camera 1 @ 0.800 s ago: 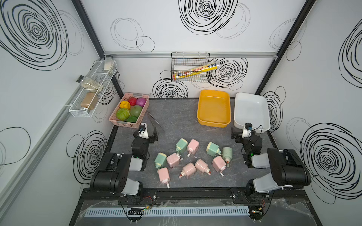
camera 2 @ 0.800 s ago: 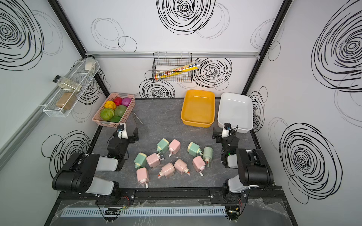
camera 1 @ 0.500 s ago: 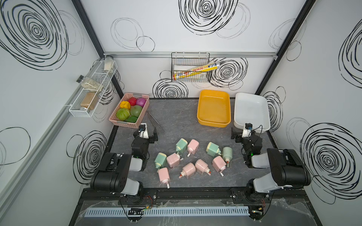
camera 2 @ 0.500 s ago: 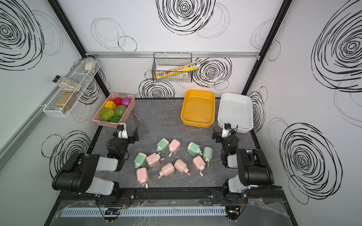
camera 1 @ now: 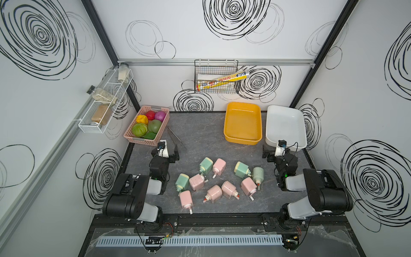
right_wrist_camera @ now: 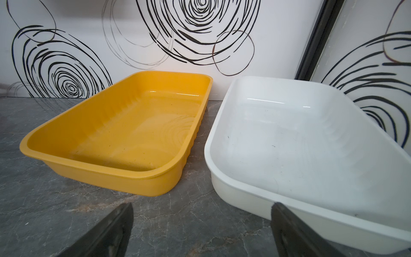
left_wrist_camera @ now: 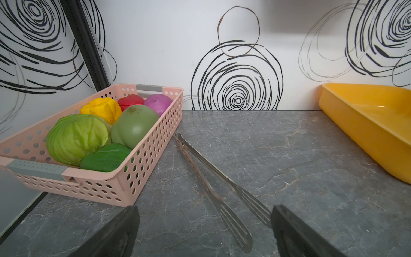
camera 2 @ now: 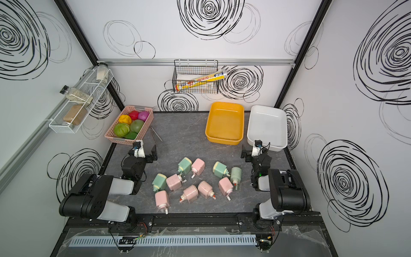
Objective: Place the pencil sharpeners by color into the storage box
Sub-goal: Move the storage box to the center of the board.
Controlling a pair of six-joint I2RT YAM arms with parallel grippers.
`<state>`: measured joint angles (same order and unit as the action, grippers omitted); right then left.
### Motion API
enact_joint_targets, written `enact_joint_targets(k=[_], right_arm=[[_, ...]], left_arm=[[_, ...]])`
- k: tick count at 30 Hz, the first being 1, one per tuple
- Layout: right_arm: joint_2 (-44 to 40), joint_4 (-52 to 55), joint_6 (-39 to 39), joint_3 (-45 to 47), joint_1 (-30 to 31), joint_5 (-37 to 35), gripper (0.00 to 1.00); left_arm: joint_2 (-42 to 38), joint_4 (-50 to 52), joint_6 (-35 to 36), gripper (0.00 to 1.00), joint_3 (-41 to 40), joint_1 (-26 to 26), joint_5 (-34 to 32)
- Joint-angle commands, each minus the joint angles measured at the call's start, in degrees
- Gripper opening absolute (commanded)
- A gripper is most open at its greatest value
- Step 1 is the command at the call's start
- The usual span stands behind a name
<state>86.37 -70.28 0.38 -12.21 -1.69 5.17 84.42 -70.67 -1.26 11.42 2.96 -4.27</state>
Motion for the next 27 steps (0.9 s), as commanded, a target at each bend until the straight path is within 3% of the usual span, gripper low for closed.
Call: enact_joint_targets(k=[1,6,9,12,16,18,23,27], right_arm=[[0.3,-0.6,-0.5,-0.4,-0.1,0.3,1.0],[-0.1,-1.5,-0.6,0.1,0.7,-2.0,1.0],[-5.7,-0.5,-1.0,2.2,2.0,-5.1,1.0],[-16.1,9.4,1.0,1.5,4.1,-12.3,1.0],[-28.3,21.2,8.4,0.0,4.8,-16.1,1.0],[-32.3,28.3,12.7,-2.3,4.9,-17.3,1.0],[-33.0,42.7,22.6,-11.7,4.8,-11.3,1.0],[-24.7,58.0,24.9,-24.3,4.9,4.5,1.0]], left_arm=[[-0.2,-3.2,0.8,0.99,0.4,0.1,0.0],[-2.4,0.5,1.5,0.99,1.6,1.1,-0.9],[-8.6,9.8,1.3,0.99,3.2,1.6,-4.0],[-16.2,18.0,-0.7,0.99,4.7,3.7,-11.5],[-24.5,26.6,-3.4,0.99,7.6,10.4,-24.6],[-26.5,32.7,-8.5,0.99,10.1,13.8,-30.9],[-28.8,50.7,-26.9,0.99,17.3,22.7,-32.7],[-26.1,62.3,-31.6,0.99,24.1,32.8,-33.4]])
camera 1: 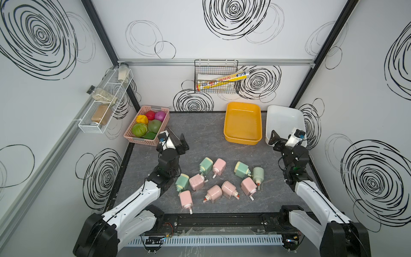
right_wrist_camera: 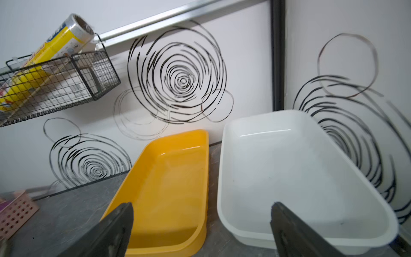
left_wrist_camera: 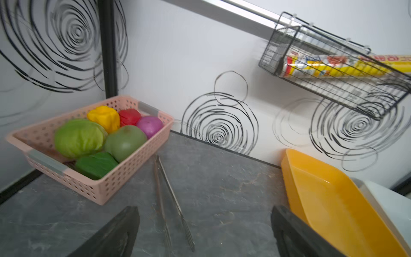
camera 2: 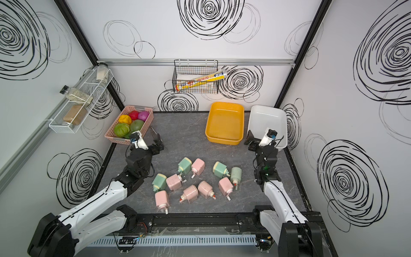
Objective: Place the pencil sharpeners by color into the storage box
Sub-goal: Move the storage box to the center of the board.
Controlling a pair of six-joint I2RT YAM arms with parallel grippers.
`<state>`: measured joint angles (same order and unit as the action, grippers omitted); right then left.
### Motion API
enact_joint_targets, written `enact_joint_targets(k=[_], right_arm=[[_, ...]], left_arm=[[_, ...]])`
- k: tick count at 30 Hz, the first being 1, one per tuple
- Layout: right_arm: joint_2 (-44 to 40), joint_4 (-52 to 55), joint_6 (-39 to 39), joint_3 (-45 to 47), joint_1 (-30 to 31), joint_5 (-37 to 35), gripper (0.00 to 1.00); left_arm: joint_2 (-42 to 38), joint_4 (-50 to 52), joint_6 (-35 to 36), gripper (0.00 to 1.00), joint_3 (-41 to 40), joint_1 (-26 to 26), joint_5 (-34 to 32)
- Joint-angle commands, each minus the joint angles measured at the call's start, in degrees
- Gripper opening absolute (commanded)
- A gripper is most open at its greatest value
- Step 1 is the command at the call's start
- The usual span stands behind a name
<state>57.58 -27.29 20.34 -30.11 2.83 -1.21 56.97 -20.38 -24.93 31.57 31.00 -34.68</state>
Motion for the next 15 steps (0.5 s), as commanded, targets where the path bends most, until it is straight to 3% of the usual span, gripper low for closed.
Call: enact_joint_targets(k=[1,6,11,15], right_arm=[[7.4,19.0,5.9,-9.8,0.6,13.2,1.0],[20.4,29.5,8.2,-21.2,2.0,13.5,1.0],[28.5,33.8,9.5,-28.1,2.5,7.2,1.0],[27.7,32.0,14.4,-25.6,5.7,5.5,1.0]], left_arm=[[1.8,13.8,-8.2,0.99,5.1,6.4,-2.0],[3.9,17.1,-11.7,0.99,7.0,7.5,11.3],[5.1,17.5,-10.6,0.99,7.9,6.0,14.7],[6.0,18.6,-10.1,0.99,8.0,2.7,19.0]])
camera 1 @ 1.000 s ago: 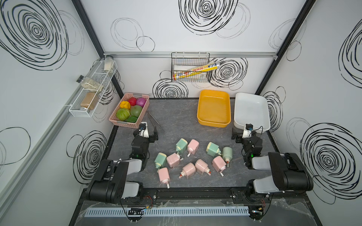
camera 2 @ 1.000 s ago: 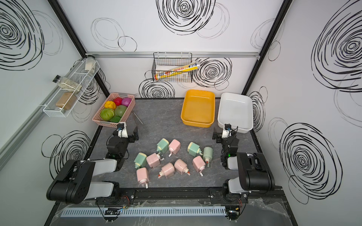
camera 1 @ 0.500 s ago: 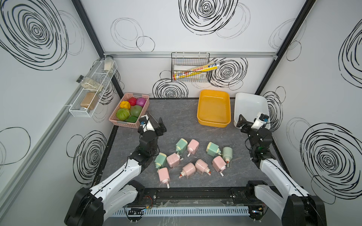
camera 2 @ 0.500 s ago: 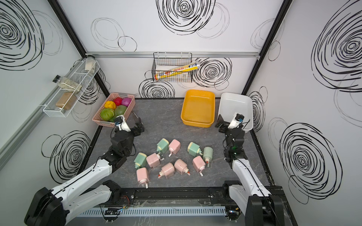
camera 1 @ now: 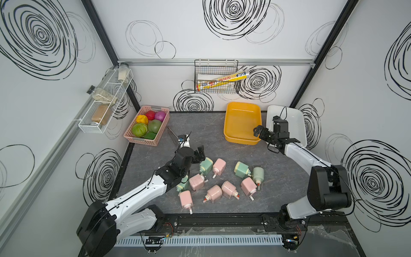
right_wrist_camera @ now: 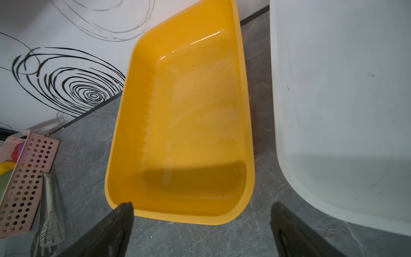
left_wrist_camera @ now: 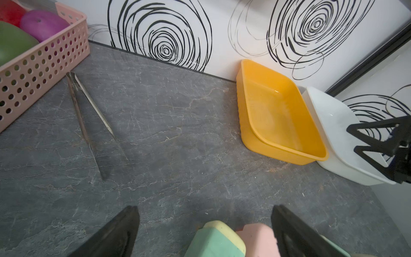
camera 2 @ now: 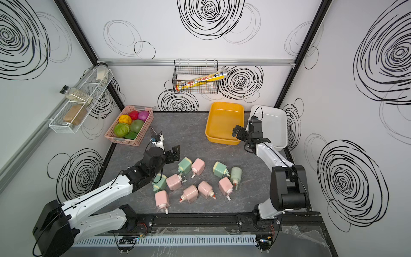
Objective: Place the pencil sharpeners by color into the storage box
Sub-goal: Move the storage box to the center of the board.
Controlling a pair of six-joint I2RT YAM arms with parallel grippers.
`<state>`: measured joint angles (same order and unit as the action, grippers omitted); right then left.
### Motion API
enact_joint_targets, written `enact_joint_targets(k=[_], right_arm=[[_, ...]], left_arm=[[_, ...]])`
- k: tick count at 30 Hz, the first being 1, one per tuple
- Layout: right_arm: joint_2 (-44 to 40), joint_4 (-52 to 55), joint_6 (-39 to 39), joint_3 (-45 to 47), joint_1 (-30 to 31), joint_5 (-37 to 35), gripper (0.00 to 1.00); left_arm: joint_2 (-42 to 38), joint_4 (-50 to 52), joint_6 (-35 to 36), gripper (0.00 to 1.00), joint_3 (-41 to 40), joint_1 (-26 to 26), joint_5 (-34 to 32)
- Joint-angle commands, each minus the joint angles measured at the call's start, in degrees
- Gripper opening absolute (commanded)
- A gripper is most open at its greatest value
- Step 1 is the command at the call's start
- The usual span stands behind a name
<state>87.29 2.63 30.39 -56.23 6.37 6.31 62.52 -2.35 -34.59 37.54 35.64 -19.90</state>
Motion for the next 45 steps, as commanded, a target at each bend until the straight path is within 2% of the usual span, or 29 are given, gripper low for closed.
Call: enact_joint_targets(k=[1,5,7,10,18,24,28,32,41,45], right_arm=[[-2.6,2.1,6.9,1.1,3.1,-3.4,1.0],[-2.7,5.3,17.1,1.0,6.1,-9.0,1.0],[-1.9,6.5,23.2,0.9,7.2,-9.6,1.0],[-0.3,6.0,27.5,1.1,8.5,-9.5,1.0],[4.7,6.1,33.6,-0.6,9.2,-13.0,0.97],[8.8,5.7,36.8,-2.8,9.7,-11.1,0.95],[12.5,6.9,37.6,-5.4,10.1,-14.4,0.92],[16.0,7.3,37.5,-8.6,10.3,-14.7,0.82],[18.3,7.3,36.2,-11.3,12.2,-15.4,0.46],[17.9,7.4,36.4,-10.5,12.3,-16.2,0.36]], left_arm=[[0.6,0.4,-0.7,0.99,1.6,-2.6,5.0],[1.4,-1.2,-1.6,0.99,0.3,-3.9,6.7],[1.9,-1.3,-1.4,0.99,0.4,-3.9,6.9],[2.6,-1.3,-1.4,0.99,0.3,-4.1,6.8],[2.9,-2.4,-2.9,0.99,-0.9,-4.4,7.2],[3.2,-2.4,-2.9,0.99,-1.1,-4.8,7.0],[3.8,-2.8,-3.2,0.99,-1.3,-5.3,6.8],[4.2,-2.8,-3.1,0.99,-1.2,-5.8,6.7],[4.4,-2.7,-3.2,0.99,-1.3,-6.3,5.7],[4.7,-2.7,-3.2,0.99,-0.9,-6.3,5.6]])
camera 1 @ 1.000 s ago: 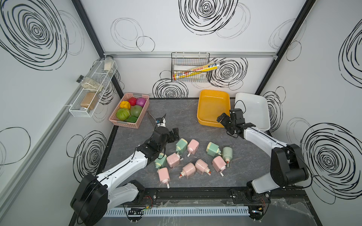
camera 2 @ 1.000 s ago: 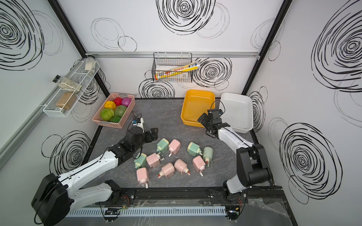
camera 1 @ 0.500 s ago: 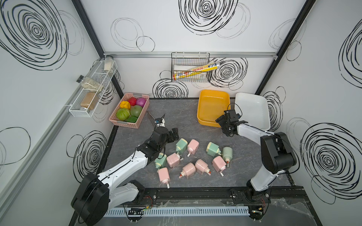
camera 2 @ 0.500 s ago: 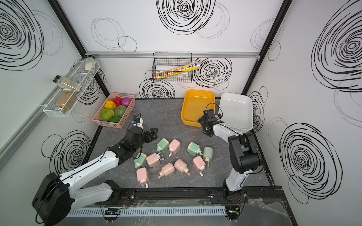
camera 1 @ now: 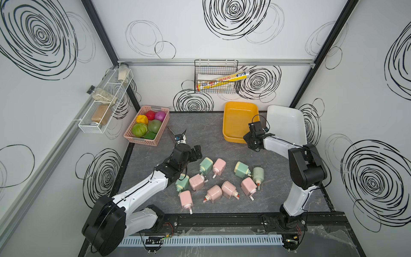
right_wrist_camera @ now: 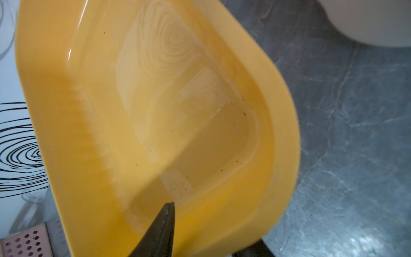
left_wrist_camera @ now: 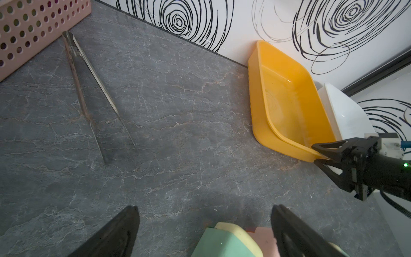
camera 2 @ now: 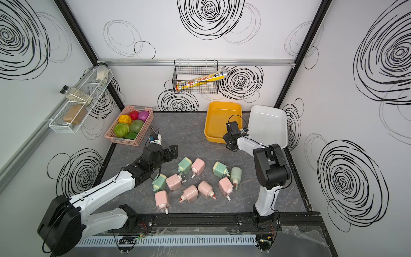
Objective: Place the pencil sharpeners by color into the storage box
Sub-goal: Move the storage box to the center of the board.
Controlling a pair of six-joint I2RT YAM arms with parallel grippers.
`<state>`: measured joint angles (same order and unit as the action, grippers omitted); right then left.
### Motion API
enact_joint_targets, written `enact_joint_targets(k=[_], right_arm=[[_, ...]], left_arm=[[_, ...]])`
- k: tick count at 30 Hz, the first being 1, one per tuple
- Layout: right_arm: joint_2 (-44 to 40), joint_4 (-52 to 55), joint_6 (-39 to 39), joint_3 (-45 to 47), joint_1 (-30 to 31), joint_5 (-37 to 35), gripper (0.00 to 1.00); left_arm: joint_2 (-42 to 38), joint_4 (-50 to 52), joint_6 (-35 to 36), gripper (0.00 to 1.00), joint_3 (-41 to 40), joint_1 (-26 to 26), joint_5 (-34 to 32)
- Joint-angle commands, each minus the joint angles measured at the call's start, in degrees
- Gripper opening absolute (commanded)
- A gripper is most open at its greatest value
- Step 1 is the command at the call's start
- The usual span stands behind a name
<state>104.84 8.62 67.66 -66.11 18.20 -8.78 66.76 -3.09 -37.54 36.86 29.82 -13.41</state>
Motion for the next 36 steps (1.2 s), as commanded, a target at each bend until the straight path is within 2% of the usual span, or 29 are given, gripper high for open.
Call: enact_joint_targets(k=[1,3,6,10,11,17,21,25,29,32,36], right_arm=[[0.2,1.5,-1.0,-0.5,0.4,-1.4,0.31],[-0.3,1.6,-1.3,-0.3,0.4,-1.5,0.25],[-1.1,1.7,-2.1,0.1,0.4,-1.7,0.21],[-1.1,1.0,-7.5,-0.6,0.4,-1.5,0.02],[-0.5,0.8,-10.0,-1.5,0.3,-0.8,0.0],[4.9,3.2,-28.2,-9.2,0.2,3.0,0.0],[9.6,6.7,-41.1,-17.0,-0.2,9.3,0.0],[16.6,15.9,-48.4,-28.2,-0.2,12.5,0.1],[22.1,21.4,-51.6,-36.4,-0.1,12.6,0.29],[22.5,22.0,-52.0,-38.1,0.1,12.3,0.49],[18.9,19.8,-49.1,-34.2,0.2,11.1,0.57]], left_arm=[[0.6,-1.9,-0.3,0.99,-0.1,-0.5,-0.8],[0.7,-1.8,-0.3,0.99,0.0,-0.6,-0.7],[0.9,-1.7,-0.3,0.99,0.3,-0.6,-0.5],[1.2,-1.7,-0.3,0.99,0.6,-0.6,-0.4],[1.3,-1.7,-0.1,0.99,0.7,-0.6,-0.6],[1.5,-2.3,0.2,0.99,1.1,-1.4,-1.1],[2.0,-3.7,0.2,0.99,1.5,-3.1,-0.7],[3.1,-4.9,-0.2,0.99,2.5,-5.2,-0.9],[4.7,-6.0,0.4,0.99,4.1,-7.5,-2.4],[6.0,-6.8,0.3,0.99,5.3,-9.9,-2.8],[8.3,-8.9,0.4,0.99,6.6,-13.4,-3.2]])
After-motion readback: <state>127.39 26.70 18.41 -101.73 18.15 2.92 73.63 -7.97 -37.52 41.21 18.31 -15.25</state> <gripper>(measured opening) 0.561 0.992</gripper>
